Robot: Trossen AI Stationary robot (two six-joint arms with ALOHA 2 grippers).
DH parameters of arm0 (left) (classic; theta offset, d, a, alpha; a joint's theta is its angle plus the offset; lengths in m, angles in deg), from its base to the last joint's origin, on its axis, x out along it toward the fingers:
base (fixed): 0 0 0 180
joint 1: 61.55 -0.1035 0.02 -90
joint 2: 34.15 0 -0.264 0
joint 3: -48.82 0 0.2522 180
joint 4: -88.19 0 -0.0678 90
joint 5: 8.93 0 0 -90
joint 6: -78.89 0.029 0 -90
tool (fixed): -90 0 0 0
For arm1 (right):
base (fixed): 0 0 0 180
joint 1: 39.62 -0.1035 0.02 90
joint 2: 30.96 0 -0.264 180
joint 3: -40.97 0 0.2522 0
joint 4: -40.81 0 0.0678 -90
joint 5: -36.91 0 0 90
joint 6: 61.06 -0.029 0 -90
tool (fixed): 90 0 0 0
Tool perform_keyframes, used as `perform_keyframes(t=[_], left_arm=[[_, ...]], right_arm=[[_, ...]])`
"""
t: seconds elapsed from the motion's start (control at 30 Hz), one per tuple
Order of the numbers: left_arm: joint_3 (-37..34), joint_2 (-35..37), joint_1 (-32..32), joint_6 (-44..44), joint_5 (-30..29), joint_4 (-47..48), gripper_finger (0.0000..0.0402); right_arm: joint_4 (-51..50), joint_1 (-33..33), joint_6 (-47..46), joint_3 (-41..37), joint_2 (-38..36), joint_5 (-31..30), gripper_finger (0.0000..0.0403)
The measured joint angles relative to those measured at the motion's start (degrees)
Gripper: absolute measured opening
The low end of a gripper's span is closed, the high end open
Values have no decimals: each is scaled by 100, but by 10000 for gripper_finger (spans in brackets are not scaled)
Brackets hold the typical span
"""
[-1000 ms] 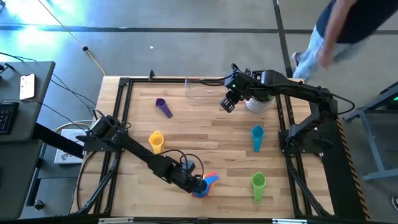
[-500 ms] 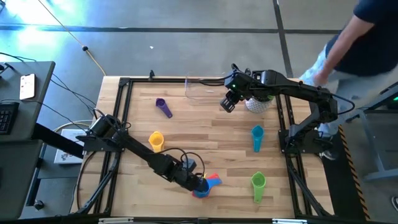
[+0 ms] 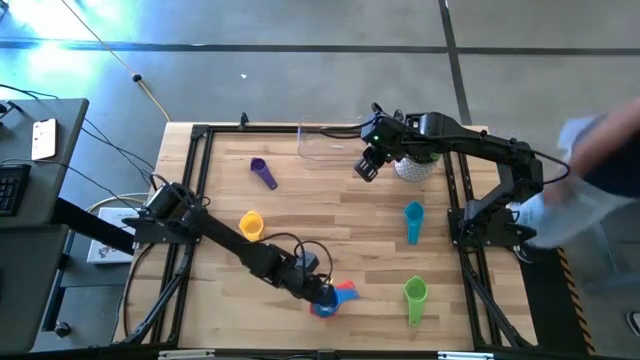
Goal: Nest measuring cups in basket
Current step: Stack the blue measuring cup on top of the pink measuring cup
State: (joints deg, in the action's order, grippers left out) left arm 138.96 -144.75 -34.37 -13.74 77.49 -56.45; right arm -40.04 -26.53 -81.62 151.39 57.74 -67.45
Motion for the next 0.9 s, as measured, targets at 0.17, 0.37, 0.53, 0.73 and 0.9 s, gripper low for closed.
perform_keyframes(t=[0.17,0.37,0.53,0.73,0.9], left_arm=[[0,0,-28,31,57,-45,61],[0,0,-52,127,175,-50,61],[0,0,-176,318,392,-46,61],[0,0,-313,577,569,-45,61],[0,0,-323,589,643,-45,61]], right_arm=[[0,-1,-12,0,0,27,101],[0,-1,-2,0,0,27,101],[0,-1,-6,0,0,96,101],[0,-1,0,0,0,104,101],[-52,-1,102,0,0,104,101]])
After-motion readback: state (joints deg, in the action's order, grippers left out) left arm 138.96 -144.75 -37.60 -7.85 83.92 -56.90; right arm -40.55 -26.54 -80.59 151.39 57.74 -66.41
